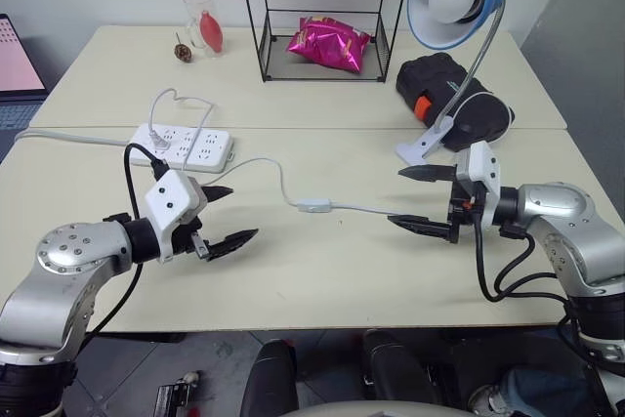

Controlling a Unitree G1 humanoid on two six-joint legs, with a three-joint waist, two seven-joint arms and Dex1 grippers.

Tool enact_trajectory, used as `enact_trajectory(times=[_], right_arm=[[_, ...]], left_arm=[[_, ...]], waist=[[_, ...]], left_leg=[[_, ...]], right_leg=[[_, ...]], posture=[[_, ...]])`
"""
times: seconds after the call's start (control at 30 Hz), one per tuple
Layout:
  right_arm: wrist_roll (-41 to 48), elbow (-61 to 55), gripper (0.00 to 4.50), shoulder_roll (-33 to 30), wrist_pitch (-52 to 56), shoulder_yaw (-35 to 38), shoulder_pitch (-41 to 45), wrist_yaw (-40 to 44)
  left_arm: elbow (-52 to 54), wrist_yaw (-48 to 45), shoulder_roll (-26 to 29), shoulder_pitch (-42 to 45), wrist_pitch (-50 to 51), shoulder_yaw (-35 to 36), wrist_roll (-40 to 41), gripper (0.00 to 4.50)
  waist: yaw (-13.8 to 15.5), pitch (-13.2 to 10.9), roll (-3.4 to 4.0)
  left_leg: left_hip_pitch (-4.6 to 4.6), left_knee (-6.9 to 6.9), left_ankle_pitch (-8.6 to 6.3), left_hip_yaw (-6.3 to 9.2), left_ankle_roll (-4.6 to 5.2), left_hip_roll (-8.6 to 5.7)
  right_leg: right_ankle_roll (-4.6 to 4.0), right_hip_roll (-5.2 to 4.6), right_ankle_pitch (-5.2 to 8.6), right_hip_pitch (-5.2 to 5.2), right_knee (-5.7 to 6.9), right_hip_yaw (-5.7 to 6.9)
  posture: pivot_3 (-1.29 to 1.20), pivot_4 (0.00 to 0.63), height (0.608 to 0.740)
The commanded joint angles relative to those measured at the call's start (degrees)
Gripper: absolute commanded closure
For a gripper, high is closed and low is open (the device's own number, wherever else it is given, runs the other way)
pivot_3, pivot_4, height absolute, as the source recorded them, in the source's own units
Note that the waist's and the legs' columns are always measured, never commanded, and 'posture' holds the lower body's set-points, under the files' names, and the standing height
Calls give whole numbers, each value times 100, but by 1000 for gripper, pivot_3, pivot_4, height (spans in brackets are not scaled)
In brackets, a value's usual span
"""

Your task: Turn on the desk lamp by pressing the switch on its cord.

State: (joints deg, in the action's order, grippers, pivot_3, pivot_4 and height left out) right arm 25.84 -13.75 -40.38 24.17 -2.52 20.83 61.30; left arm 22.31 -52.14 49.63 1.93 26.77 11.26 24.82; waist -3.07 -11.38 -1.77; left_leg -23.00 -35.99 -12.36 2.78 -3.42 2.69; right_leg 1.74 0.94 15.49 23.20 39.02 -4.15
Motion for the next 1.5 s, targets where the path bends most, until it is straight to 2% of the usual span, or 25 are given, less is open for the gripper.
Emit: enact_trajectory(times=[0.03, 0.27, 0.5, 0.7, 0.93, 1.13, 1.33, 1.5], right_arm=[[-117, -206, 15, -37, -226, -59, -8, 69], [-266, -105, 15, -5, -288, -186, 115, 66], [-523, 13, 15, 135, -205, -447, 360, -82], [-886, 332, 15, 376, -73, -856, 773, -265], [-1322, 1225, 15, 971, -414, -1351, 1503, -238], [-1896, 2947, 15, 1750, -1110, -1883, 2204, -96], [-2227, 3945, 15, 2204, -1366, -1982, 2606, -176], [-2303, 4286, 15, 2320, -1412, -1925, 2741, -35]], left_arm=[[86, -88, 0, 62, -53, 61, 112, 76], [237, -111, 46, -63, -157, 78, -12, 76], [251, -508, -42, -114, -554, 188, 271, 76], [103, -890, 200, -125, -722, 46, 146, 76], [-45, -1075, 282, -156, -1113, -125, -186, 76], [-8, -1046, 243, -239, -1220, -151, -283, 76], [49, -1008, 228, -367, -1280, -132, -321, 76], [13, -1002, 251, -382, -1322, -125, -337, 76]], waist=[[0, 0, 0], [-1, 0, 0], [0, 0, 0], [-7, 0, 0], [-16, 0, 1], [-34, 0, 1], [-28, -2, 3], [-20, -2, 4]], left_leg=[[0, 0, 0, 0, 0, 0], [0, 0, 0, 0, 0, 0], [0, 0, 0, 0, 0, 0], [0, -1, 0, 0, 0, 0], [1, 0, 0, 0, 0, 1], [2, 2, 0, 0, 0, 3], [-2, 2, 0, 0, 0, 2], [-2, 3, 0, 1, 0, 2]], right_leg=[[0, 0, 0, 0, 0, 0], [0, 0, 0, 0, 0, 0], [0, 0, 0, 0, 0, 0], [0, 0, 0, 1, 0, 0], [-2, 0, 0, 2, 1, 2], [-4, 1, 0, 4, 2, 3], [-7, 1, 2, 6, 4, 3], [-7, 1, 2, 5, 5, 5]], posture=[[0, 150, 740], [0, 150, 740], [0, 150, 740], [0, 150, 740], [0, 150, 740], [0, 150, 740], [0, 150, 740], [0, 150, 740]])
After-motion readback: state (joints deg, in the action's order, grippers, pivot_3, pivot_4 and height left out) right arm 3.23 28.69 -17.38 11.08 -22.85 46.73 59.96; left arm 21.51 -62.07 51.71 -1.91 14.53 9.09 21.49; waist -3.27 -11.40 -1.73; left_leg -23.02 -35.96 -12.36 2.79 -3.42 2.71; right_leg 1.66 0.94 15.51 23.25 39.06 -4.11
